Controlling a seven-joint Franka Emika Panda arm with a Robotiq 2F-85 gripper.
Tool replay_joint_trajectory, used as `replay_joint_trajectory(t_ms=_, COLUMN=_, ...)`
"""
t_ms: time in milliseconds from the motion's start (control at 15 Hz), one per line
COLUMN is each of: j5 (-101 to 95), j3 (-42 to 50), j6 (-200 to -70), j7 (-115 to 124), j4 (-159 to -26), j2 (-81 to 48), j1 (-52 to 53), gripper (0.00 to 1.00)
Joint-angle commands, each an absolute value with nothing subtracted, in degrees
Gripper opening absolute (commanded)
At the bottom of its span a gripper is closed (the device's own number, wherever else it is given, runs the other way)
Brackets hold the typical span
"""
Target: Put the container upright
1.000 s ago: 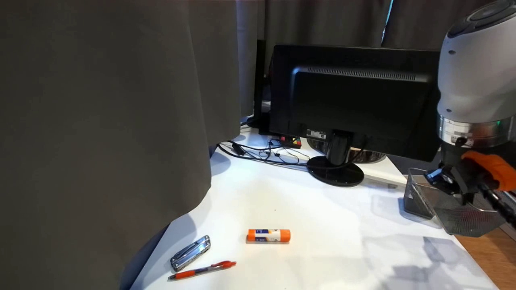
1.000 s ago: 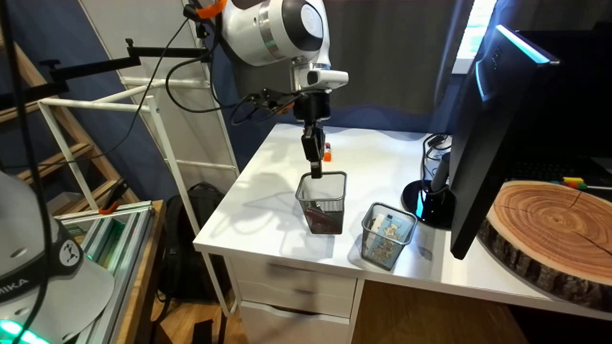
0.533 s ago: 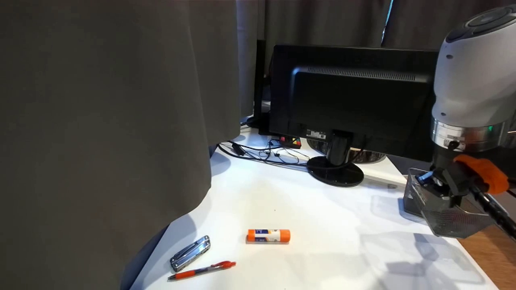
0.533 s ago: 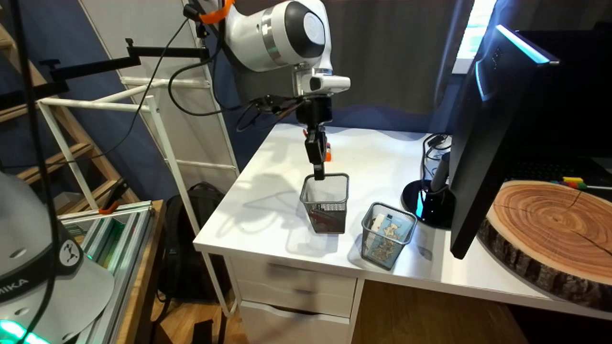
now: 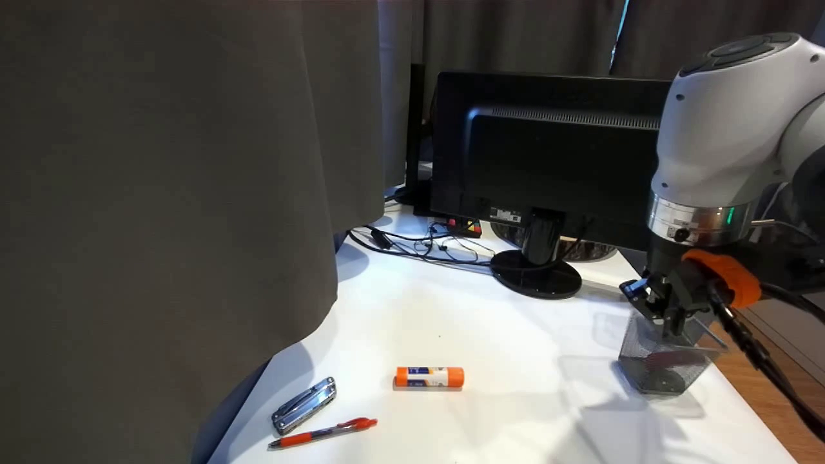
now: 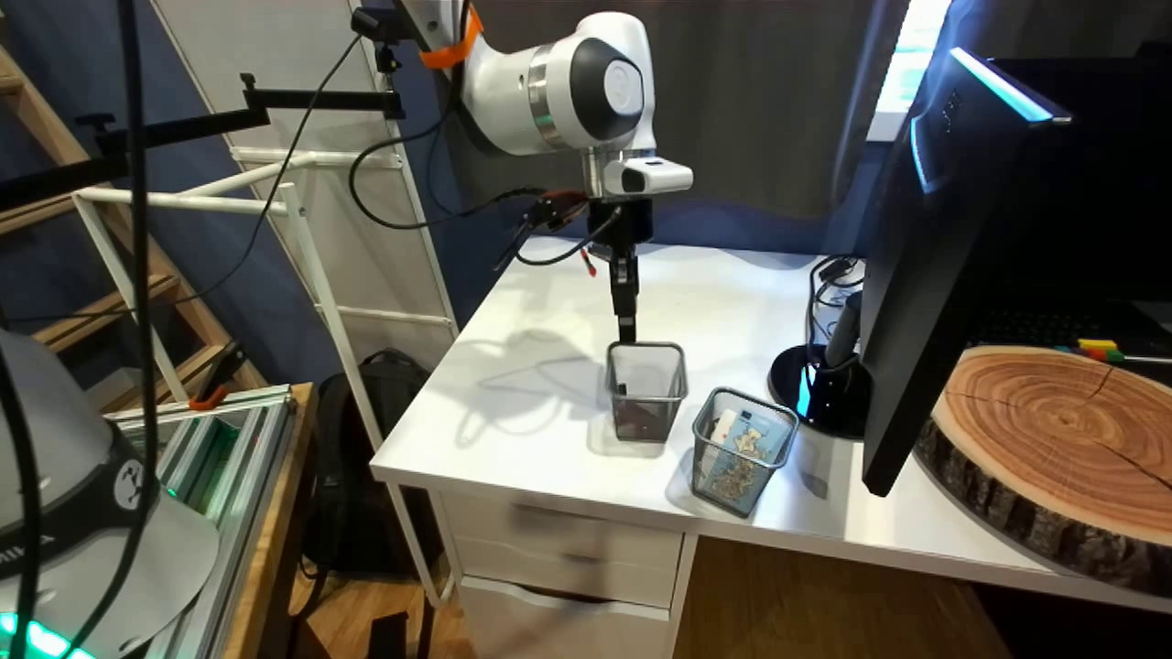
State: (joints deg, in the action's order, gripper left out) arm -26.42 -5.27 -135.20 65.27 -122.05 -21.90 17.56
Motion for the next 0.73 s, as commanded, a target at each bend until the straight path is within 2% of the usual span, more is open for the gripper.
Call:
replay_joint_trajectory(t_ms=0, j5=-22.25, j3=-5.33, j6=-134.41, j7=60.31, j4=-119.82, j2=-23.56, j1=17.53, gripper=0.45)
replay_joint_trajectory(t_ms=200, j5=-22.15, j3=-4.74, j6=-133.78, j7=59.81, j4=-119.99, j2=-22.06, j1=18.33, gripper=0.66)
replay_joint_trajectory(t_ms=467, j5=-28.57, j3=-4.21, j6=-131.35, j7=62.2, j4=-124.33, j2=-12.55, j1=20.7, gripper=0.94)
replay_joint_trajectory(t_ms=600, j5=-31.62, j3=-5.65, j6=-134.78, j7=60.13, j4=-124.78, j2=-10.11, j1=20.36, gripper=1.0)
replay_joint_trajectory(t_ms=667, j5=-29.01, j3=-5.78, j6=-132.37, j7=61.01, j4=-121.59, j2=-14.42, j1=19.46, gripper=0.89)
